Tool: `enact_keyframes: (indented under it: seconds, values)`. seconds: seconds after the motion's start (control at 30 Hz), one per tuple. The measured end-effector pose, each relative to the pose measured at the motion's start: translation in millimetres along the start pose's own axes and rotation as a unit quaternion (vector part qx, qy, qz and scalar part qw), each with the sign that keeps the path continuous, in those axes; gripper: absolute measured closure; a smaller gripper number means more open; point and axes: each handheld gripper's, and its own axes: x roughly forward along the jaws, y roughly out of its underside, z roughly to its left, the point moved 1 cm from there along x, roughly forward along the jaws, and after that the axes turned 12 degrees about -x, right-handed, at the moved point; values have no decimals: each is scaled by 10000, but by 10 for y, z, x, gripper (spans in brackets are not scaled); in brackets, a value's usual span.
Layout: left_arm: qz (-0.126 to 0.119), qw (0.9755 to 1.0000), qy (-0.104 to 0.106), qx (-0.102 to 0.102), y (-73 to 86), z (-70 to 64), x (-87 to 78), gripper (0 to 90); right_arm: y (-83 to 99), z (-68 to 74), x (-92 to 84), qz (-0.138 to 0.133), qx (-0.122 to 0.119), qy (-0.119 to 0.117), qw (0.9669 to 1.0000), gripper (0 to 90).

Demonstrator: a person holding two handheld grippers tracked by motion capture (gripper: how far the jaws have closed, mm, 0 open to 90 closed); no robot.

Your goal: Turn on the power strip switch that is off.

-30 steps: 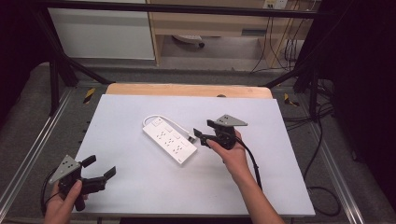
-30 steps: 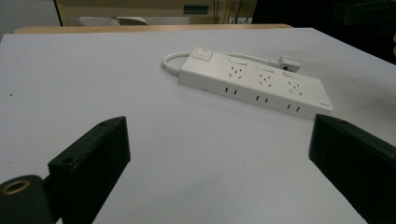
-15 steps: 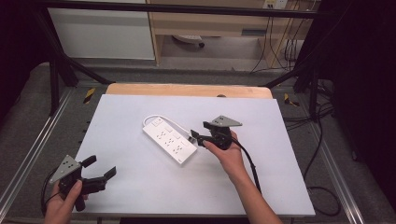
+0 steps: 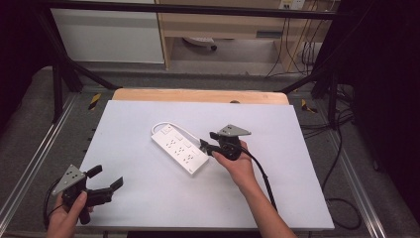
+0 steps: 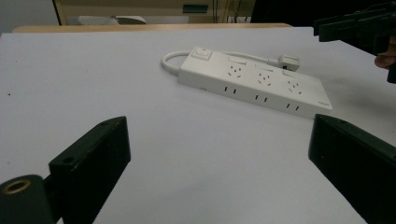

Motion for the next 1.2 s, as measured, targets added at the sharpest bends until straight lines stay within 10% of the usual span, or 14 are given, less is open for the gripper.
enact_keyframes:
  seconds: [1.2]
  values:
    - [4,10000,29,33,-2,-2,-2,57,104,295,229,65,-462,-274,9985,868]
